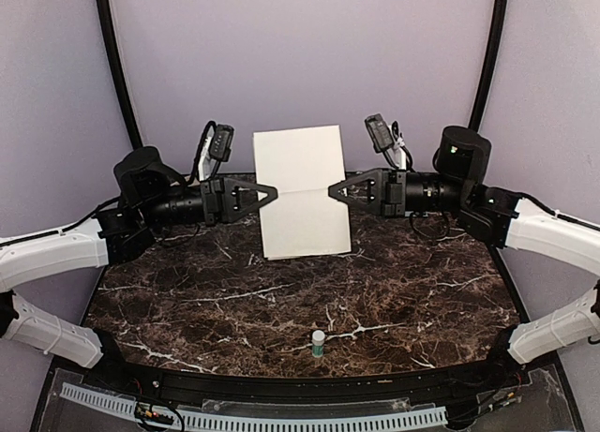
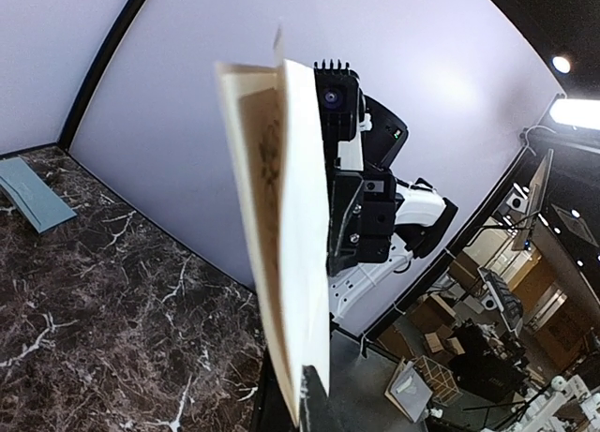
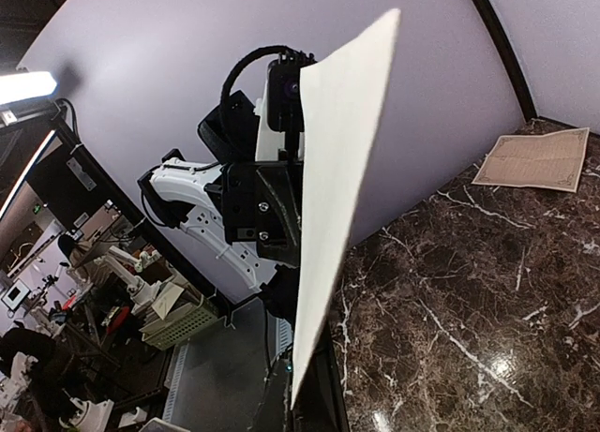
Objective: Place the letter into the envelope and seal it
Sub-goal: Fold the letter.
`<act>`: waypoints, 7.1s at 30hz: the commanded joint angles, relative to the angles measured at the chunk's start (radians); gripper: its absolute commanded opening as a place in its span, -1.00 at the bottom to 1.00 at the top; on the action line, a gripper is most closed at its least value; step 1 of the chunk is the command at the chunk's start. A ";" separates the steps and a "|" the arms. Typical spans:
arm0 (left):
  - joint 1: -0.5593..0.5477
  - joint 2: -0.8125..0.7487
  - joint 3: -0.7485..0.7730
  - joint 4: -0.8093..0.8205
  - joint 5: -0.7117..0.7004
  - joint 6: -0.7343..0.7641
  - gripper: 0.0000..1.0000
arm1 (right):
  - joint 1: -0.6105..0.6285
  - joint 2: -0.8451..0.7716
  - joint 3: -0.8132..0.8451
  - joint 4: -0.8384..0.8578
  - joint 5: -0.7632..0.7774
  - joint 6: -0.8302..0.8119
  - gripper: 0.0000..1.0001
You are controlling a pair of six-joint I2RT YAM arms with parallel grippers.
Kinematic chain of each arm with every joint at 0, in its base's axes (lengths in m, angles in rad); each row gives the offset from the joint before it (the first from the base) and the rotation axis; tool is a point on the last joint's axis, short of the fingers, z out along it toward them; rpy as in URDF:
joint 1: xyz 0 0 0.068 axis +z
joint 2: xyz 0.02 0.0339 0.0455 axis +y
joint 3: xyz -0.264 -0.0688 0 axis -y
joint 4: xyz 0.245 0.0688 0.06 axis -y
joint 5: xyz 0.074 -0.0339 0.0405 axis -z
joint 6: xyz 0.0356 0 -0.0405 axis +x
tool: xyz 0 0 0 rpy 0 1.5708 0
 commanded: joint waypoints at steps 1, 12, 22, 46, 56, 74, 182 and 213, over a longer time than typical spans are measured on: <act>-0.002 -0.028 -0.015 0.026 -0.008 -0.010 -0.60 | 0.006 -0.014 -0.002 0.033 -0.002 -0.011 -1.00; 0.146 -0.131 0.207 -0.507 -0.076 0.254 0.70 | 0.009 -0.005 0.091 -0.312 0.040 -0.169 -1.00; 0.163 0.148 0.524 -0.855 0.171 0.515 0.73 | 0.103 0.053 0.118 -0.373 0.045 -0.170 -1.00; 0.128 0.329 0.517 -0.821 0.669 0.619 -0.14 | 0.206 0.200 0.225 -0.358 0.055 -0.128 -1.00; 0.129 0.352 0.514 -0.774 0.670 0.590 -0.67 | 0.207 0.203 0.231 -0.395 0.077 -0.145 -1.00; 0.126 0.260 0.360 -0.526 0.582 0.435 -1.00 | 0.208 0.129 0.126 -0.103 0.168 -0.047 -0.34; 0.212 0.165 0.330 -0.553 0.506 0.403 -1.00 | 0.213 0.167 0.085 -0.071 0.058 -0.049 -0.79; -0.038 0.055 0.399 -0.932 -0.038 0.565 0.16 | 0.212 0.122 0.056 -0.074 0.201 -0.057 -1.00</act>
